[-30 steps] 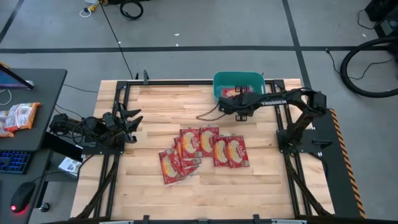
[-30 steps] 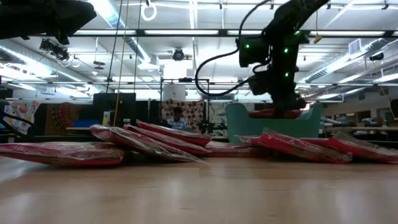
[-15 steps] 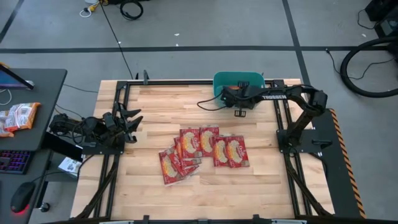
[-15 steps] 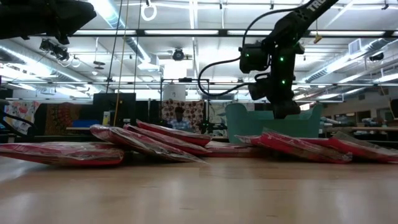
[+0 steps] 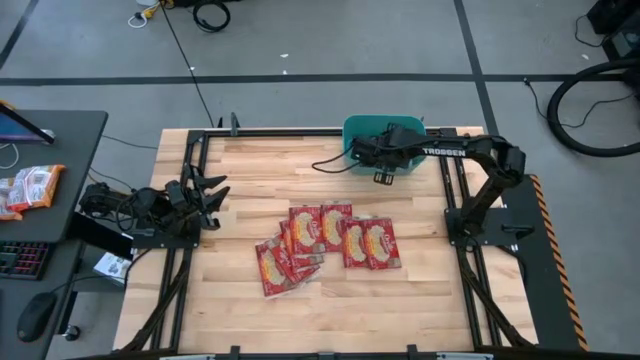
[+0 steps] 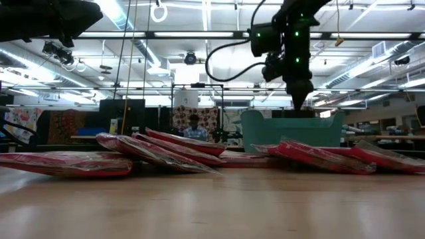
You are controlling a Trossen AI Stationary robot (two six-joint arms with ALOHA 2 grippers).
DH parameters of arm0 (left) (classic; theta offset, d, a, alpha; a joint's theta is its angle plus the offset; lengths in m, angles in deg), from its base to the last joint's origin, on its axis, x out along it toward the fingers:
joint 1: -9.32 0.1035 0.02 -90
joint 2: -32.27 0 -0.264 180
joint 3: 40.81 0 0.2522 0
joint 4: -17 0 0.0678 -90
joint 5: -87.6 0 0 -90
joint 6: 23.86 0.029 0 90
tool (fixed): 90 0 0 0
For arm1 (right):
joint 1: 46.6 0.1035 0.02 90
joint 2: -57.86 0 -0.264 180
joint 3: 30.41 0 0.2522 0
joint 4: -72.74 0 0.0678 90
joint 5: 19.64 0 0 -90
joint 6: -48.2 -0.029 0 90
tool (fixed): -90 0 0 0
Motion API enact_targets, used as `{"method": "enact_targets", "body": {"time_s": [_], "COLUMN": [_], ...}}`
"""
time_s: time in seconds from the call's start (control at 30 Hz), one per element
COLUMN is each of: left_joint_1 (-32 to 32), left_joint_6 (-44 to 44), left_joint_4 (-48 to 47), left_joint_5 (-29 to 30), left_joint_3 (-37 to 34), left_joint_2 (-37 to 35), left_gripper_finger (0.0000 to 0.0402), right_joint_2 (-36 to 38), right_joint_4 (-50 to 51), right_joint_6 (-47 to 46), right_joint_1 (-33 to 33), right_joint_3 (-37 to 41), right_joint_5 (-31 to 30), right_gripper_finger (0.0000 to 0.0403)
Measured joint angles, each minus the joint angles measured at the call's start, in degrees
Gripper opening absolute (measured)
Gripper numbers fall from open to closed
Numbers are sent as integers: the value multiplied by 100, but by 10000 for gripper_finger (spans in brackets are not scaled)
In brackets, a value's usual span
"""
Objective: Sort popcorn bags into baskets
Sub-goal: Put the popcorn bag into the green bin
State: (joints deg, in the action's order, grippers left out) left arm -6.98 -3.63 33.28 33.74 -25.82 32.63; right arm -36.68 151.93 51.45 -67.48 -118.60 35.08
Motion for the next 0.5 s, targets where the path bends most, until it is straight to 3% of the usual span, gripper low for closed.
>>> {"method": "enact_targets", "body": {"time_s": [0.33, 0.5], "left_joint_1": [-2, -2], "left_joint_6": [-9, -11], "left_joint_4": [-16, -31], "left_joint_5": [0, 0], "left_joint_3": [0, 0], "left_joint_2": [2, 1], "left_gripper_finger": [144, 144], "right_joint_2": [0, 4], "right_joint_4": [1271, 1271], "right_joint_6": [-1636, -2481], "right_joint_1": [599, 1029], "right_joint_3": [-700, -794], "right_joint_5": [783, 1243], "right_gripper_finger": [170, 170]}}
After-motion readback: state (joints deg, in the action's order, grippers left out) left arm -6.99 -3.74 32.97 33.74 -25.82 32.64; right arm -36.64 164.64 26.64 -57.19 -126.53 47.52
